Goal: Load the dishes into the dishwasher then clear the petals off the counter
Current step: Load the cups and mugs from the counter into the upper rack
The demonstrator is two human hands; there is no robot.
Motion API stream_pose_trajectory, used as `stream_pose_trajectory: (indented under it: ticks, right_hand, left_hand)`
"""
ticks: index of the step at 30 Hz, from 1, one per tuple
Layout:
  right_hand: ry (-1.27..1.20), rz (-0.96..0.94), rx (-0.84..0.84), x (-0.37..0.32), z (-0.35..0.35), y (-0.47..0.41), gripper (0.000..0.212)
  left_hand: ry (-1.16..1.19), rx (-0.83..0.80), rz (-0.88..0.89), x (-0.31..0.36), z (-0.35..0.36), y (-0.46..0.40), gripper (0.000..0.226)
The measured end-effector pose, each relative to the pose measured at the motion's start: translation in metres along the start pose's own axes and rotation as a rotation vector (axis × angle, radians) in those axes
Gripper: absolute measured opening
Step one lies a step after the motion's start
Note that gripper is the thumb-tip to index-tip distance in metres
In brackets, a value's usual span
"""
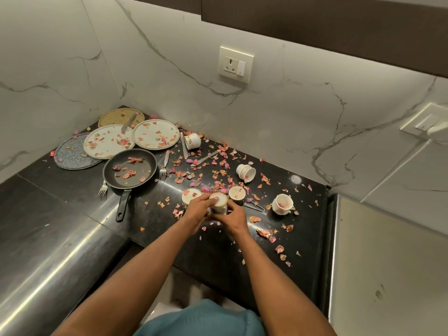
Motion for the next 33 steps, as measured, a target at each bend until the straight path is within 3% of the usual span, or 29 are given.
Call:
stream_pose_trajectory:
  ticks: [10, 16, 22, 30, 33]
  right_hand:
    - [0.113, 0.068, 0.085, 0.012, -0.018, 0.063, 0.069]
    - [0.033, 0.122, 0.225, 0.048, -0.006, 0.127, 0.062]
    - [0.034, 0.166, 0.319, 0.077, 0.008, 0.202, 0.067]
    - [-0.114, 0.302, 0.461, 0.127, 0.011, 0.299, 0.063]
    - [-0.286, 0.355, 0.499, 0.141, 0.01, 0.328, 0.058]
  left_hand:
    - [-0.08, -0.127, -0.11, -0.034, 0.019, 0.023, 0.028]
    - [-0.168, -0.255, -0.135, -0.069, 0.029, 0.06, 0.016]
    - [-0.166, -0.359, -0.176, -0.121, 0.029, 0.104, 0.024]
    - [-0.264, -0.487, -0.244, -0.185, 0.064, 0.155, 0.025]
    - [-0.315, -0.536, -0.259, -0.204, 0.08, 0.166, 0.024]
Point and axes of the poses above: each hand's wrist, its own y-axis away from the middle knuckle, its own z-axis out of the palm, x = y × z, the point moved 6 cm from there along -y, towards the middle knuckle, and after that the axes turned 6 degrees about -x, right-handed, at the moved point
